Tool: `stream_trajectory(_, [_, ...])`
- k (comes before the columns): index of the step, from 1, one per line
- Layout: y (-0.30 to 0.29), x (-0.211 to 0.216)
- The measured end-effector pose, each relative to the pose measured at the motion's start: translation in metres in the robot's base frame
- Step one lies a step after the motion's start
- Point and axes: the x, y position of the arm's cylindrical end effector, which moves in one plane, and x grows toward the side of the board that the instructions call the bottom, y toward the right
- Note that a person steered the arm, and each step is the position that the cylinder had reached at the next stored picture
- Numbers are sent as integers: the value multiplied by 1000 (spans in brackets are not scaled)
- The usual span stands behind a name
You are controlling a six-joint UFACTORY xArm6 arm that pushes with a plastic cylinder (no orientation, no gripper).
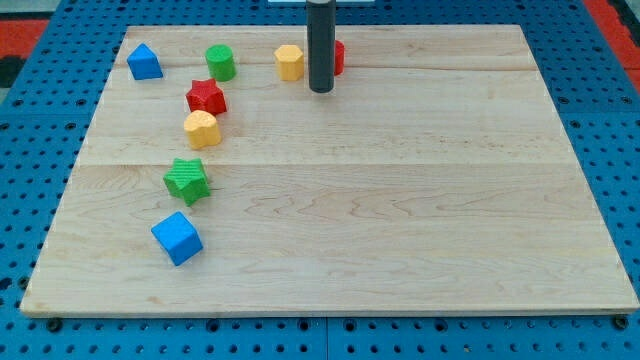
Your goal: Push the red circle towards top left
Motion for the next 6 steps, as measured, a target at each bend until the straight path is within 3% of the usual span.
stream_trajectory(1, [45,-15])
stream_trajectory(2, [70,-57])
stream_trajectory(4, [-52,-91])
stream_trajectory(5, [-6,-72])
stream_trajectory(6, [-17,-58])
